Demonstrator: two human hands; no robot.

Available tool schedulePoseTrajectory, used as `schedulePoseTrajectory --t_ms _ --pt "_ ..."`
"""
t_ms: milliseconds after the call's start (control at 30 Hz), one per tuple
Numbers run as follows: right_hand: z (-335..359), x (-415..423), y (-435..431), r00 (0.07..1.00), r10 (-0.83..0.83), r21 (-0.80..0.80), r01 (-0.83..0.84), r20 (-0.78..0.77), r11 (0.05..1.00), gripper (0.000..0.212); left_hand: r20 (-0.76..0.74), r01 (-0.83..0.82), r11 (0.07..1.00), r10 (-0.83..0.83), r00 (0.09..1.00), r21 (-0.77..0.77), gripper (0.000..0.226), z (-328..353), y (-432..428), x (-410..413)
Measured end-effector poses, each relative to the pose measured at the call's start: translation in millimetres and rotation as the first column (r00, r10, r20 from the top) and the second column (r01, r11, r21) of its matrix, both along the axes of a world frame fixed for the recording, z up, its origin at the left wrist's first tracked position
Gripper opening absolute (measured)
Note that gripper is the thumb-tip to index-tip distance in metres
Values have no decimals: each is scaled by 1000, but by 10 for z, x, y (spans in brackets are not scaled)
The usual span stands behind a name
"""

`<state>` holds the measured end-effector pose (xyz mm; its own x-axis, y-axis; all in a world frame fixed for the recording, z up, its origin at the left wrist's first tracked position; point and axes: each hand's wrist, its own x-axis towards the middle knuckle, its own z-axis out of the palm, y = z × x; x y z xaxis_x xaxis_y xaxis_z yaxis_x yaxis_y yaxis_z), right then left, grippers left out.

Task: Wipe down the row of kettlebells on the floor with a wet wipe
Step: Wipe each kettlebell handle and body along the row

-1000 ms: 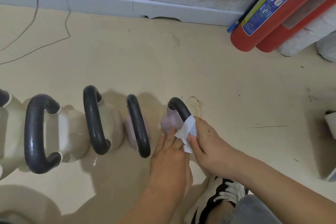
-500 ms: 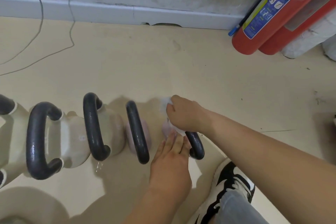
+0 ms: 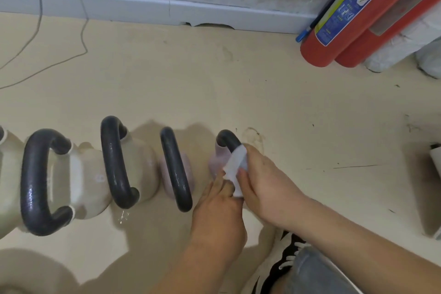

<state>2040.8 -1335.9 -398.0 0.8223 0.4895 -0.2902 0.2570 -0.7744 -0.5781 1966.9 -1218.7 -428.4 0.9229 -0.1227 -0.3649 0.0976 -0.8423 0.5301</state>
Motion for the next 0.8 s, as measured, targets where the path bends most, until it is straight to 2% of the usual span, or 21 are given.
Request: schedulePoseTrajectory --t_ms 67,167,233,300,367,433,500,567,733,800 --pt "31 306 229 999 7 -102 -11 -41 995 35 -1 36 999 -36 999 31 77 -8 14 4" --pt "69 732 546 982 26 -273 -78 -188 959 26 -28 66 997 -65 997 30 79 6 15 21" --pt "70 847 635 972 14 -306 -87 -233 948 25 -36 86 996 -84 996 35 78 9 21 33" --pt "57 767 598 977 -20 -232 -30 -212 972 29 -18 92 994 -91 996 51 77 10 37 27" --pt "37 507 410 977 -70 -61 58 -201 996 32 -3 76 996 -76 997 38 74 34 56 30" --pt "-4 157 120 986 -61 23 66 -158 998 36 18 52 999 -53 998 4 70 41 71 25" --pt "-85 -193 -169 999 13 8 -13 -32 1000 42 32 43 998 -41 999 -48 73 25 66 11" --pt "-173 -385 -310 999 18 -32 -17 41 999 49 39 47 996 -44 998 -70 78 13 53 -5" --pt "-127 -318 -229 991 23 -11 -22 129 1000 41 22 -8 994 11 1000 -110 83 17 17 -10" --pt "0 -152 -82 996 27 -45 -23 82 999 36 14 -48 993 49 999 -108 85 8 12 -21"
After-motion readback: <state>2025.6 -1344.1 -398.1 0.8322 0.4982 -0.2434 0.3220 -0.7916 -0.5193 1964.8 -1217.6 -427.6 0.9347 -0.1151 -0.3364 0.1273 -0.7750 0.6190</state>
